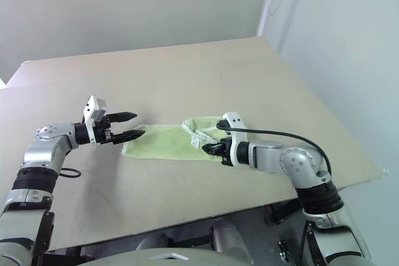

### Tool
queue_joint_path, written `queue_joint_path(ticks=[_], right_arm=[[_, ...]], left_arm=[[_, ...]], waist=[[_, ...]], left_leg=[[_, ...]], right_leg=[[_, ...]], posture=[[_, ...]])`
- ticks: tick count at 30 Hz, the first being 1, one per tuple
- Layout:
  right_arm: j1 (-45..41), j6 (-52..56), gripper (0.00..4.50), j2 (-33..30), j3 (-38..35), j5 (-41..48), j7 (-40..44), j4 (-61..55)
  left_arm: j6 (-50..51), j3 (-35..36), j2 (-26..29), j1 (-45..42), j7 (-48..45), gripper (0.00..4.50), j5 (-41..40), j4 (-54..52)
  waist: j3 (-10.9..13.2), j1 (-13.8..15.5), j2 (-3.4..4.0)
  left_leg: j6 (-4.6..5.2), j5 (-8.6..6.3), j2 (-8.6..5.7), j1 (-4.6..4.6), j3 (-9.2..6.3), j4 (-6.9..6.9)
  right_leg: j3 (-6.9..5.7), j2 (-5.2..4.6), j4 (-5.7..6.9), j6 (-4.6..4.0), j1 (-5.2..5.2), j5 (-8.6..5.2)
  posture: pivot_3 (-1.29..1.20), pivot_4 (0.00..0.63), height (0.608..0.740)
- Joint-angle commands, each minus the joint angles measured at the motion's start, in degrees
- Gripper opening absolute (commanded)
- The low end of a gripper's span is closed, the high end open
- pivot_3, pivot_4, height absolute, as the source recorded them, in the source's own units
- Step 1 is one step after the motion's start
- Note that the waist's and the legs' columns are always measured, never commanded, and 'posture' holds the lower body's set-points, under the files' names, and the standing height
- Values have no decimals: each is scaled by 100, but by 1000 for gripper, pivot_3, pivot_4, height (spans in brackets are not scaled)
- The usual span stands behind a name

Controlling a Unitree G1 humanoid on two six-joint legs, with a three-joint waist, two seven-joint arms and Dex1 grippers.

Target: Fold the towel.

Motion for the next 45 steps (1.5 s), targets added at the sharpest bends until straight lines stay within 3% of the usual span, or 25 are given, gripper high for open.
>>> queue_joint_path(ticks=[1, 2, 6, 14, 17, 21, 23, 31, 38, 45], right_arm=[[-175, 33, 36, 222, -51, -358, 100, 1], [-172, 57, 36, 266, -71, -430, 132, 1], [-159, 78, 1292, 407, -136, -627, 332, -128], [-27, -32, 4237, 279, -622, -164, 1348, -1202], [-41, -221, 4237, 253, -1020, 104, 1657, -1452], [-179, -879, 4237, 232, -1111, -707, 1761, -1090], [-180, -1257, 4237, 91, -707, -1446, 1934, -853], [-270, -2515, 4237, 530, 506, -3430, 2302, 524], [-77, -3313, 4237, 700, 1411, -4844, 2551, 1266], [-165, -3122, 4237, 953, 608, -4543, 2704, 858]], left_arm=[[-201, 81, 64, -100, -64, 4500, 21, 65], [-218, 83, 63, -99, -74, 4500, 25, 84], [-239, 113, 64, -83, -103, 4500, 1, 120], [-188, 194, 193, -120, -196, 4500, -39, 220], [-173, 205, 227, -131, -207, 4500, -49, 240], [-117, 200, 231, -127, -165, 4500, -58, 165], [-70, 196, 217, -124, -138, 4500, -72, 96], [287, 286, 269, -71, -54, 4500, -231, -231], [1290, 268, 591, 171, 122, 4500, -277, -735], [2662, 216, 981, 416, 210, 4500, -381, -1046]], waist=[[0, -8, 0], [0, -9, 0], [0, -9, 0], [0, -13, 0], [0, -11, 0], [-1, -11, -1], [-1, -17, -1], [-1, -33, -1], [-1, -57, -1], [-4, -131, -6]], left_leg=[[0, 0, 0, 1, 0, 0], [0, 0, 0, 2, -1, 0], [0, 0, 0, 5, -2, 0], [0, 0, -1, 7, -7, 4], [0, 0, -1, 8, -9, 5], [0, 0, -1, 9, -9, 10], [0, 0, -2, 12, -7, 12], [0, 0, -1, 15, -8, 10], [0, 0, -1, 16, -9, 10], [-1, 1, -2, 20, -13, 13]], right_leg=[[0, 0, 2, 0, 0, 0], [-1, 1, 4, 0, 0, 0], [-2, 1, 10, 0, 0, 0], [-6, 2, 24, 2, -2, -1], [-8, 2, 26, 1, -1, -1], [-8, 2, 29, 1, 0, -1], [-8, 2, 31, 1, 0, -1], [-8, 5, 44, 1, -4, -1], [-8, 4, 46, 1, -4, -1], [-8, 5, 53, 0, -2, -2]], posture=[[0, 0, 740], [0, 0, 740], [0, 0, 740], [0, 0, 740], [0, 0, 740], [0, 0, 740], [0, 0, 740], [0, 0, 740], [0, 0, 740], [0, 0, 740]])
